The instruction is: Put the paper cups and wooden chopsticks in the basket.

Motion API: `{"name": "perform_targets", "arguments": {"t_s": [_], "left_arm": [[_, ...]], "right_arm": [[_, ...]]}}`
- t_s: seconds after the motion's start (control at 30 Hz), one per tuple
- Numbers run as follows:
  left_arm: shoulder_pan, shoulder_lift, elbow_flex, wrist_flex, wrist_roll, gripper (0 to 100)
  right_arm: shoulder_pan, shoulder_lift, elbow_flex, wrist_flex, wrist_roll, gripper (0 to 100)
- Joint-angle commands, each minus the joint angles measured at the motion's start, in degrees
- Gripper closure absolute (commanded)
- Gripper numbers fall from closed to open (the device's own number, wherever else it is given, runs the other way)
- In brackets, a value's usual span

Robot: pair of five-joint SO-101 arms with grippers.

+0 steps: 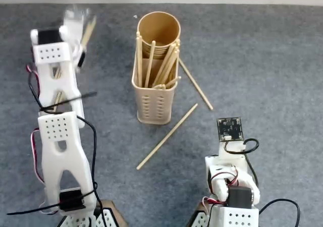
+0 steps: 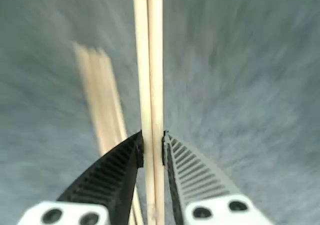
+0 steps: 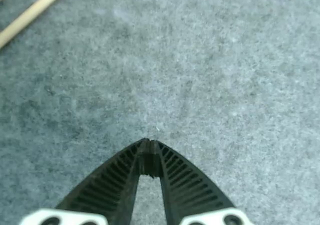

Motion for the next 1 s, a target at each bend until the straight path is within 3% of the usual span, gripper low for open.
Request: {"name": "perform_targets", "arguments": {"t_s": [0.0, 0.13, 0.33, 0.53, 0.77, 0.97], "left_arm": [[3.6, -18.4, -1.3, 0.6, 3.7, 100], [5.4, -38.5, 12.1, 0.6, 8.1, 100], [8.9, -70.5, 50.0, -0.3, 10.7, 100], [16.2, -86.4, 77.9, -25.8, 11.0, 100], [24.9, -80.9, 75.6, -45.9, 15.4, 99], [32.0, -72.6, 63.4, -46.9, 15.4, 99]], "right_arm": [[0.4, -0.7, 8.7, 0.4, 0.1, 99.2], [0.4, -0.7, 8.7, 0.4, 0.1, 99.2], [0.4, -0.7, 8.7, 0.4, 0.1, 99.2], [0.4, -0.7, 8.7, 0.4, 0.1, 99.2], [0.4, -0.7, 8.7, 0.4, 0.1, 99.2], [0.4, -0.7, 8.7, 0.4, 0.1, 99.2]]}}
